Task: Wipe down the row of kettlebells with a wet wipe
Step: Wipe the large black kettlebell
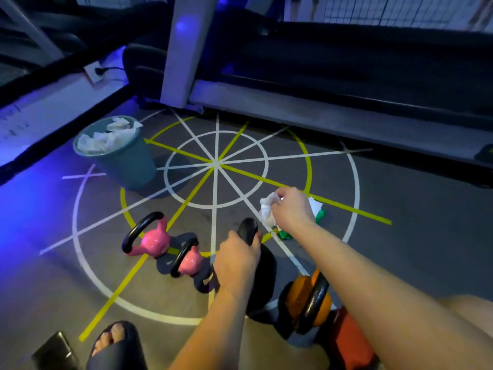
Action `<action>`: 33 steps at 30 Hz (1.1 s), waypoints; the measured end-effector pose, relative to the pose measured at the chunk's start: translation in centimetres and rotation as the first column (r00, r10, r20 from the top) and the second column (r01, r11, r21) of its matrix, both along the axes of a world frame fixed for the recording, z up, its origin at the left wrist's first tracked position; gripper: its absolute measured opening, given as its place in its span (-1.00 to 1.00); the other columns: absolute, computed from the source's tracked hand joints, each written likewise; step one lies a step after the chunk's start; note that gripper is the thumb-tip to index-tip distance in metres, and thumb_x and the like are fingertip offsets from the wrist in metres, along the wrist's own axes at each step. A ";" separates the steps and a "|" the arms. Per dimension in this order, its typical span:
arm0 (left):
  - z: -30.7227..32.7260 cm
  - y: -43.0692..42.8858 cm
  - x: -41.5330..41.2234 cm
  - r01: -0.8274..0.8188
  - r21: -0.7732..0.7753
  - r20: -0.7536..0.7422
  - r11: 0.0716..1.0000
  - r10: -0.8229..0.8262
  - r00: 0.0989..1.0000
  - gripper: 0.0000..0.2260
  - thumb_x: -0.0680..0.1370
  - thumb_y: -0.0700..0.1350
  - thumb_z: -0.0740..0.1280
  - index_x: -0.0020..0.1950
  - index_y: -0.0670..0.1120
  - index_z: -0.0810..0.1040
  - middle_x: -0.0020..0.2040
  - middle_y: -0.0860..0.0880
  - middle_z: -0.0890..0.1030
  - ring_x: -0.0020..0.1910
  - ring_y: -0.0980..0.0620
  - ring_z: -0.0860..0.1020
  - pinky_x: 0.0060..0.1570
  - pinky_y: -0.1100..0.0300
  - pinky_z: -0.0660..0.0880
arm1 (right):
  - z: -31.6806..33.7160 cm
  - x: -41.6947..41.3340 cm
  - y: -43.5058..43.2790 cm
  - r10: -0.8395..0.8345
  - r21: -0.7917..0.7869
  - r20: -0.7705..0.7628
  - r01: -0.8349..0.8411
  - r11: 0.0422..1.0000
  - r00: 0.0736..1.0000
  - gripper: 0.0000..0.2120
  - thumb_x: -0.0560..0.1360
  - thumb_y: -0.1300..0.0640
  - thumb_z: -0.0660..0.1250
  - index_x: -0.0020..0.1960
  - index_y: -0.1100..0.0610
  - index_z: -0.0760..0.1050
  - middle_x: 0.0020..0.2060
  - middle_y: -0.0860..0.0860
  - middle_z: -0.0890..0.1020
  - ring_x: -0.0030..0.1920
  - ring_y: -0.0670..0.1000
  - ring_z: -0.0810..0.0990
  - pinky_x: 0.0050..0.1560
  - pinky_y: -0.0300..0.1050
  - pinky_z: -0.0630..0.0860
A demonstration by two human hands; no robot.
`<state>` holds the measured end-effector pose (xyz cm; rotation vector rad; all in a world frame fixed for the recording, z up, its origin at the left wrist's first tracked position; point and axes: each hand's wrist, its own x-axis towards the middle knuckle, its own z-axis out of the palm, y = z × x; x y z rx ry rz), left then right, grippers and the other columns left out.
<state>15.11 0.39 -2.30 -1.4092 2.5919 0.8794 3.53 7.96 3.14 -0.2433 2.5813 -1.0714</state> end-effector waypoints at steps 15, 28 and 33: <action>-1.3 -3.2 1.7 0.413 -0.056 0.036 0.909 -0.411 0.911 -0.73 0.55 0.07 0.33 0.15 -0.03 0.43 0.03 -0.17 0.64 0.07 -0.28 0.61 -0.02 -0.04 0.52 | -8.2 -1.5 2.2 -0.065 0.252 0.226 0.006 0.968 0.972 -0.79 0.55 0.14 0.28 0.09 0.23 0.60 0.07 0.21 0.63 0.04 0.23 0.61 -0.12 -0.13 0.47; -0.9 -3.8 1.7 0.634 0.025 0.022 0.773 -0.634 0.773 -0.80 0.45 0.14 0.33 -0.05 0.06 0.45 -0.09 -0.05 0.66 -0.02 -0.17 0.61 -0.08 0.04 0.55 | -10.7 1.3 2.8 -0.203 0.065 0.563 0.201 0.977 0.801 -0.89 0.41 0.38 0.34 -0.06 0.32 0.57 -0.27 0.24 0.66 -0.27 0.21 0.68 -0.24 0.09 0.65; -0.7 -4.4 2.0 0.618 0.134 -0.051 0.774 -0.618 0.785 -0.72 0.45 0.21 0.31 -0.03 0.02 0.52 -0.14 -0.05 0.65 -0.12 -0.12 0.62 -0.11 0.01 0.61 | -11.6 2.8 2.2 -0.309 -0.077 0.660 0.471 0.879 0.685 -0.77 0.49 0.47 0.17 -0.08 0.29 0.57 -0.36 0.23 0.61 -0.42 0.18 0.59 -0.37 -0.03 0.61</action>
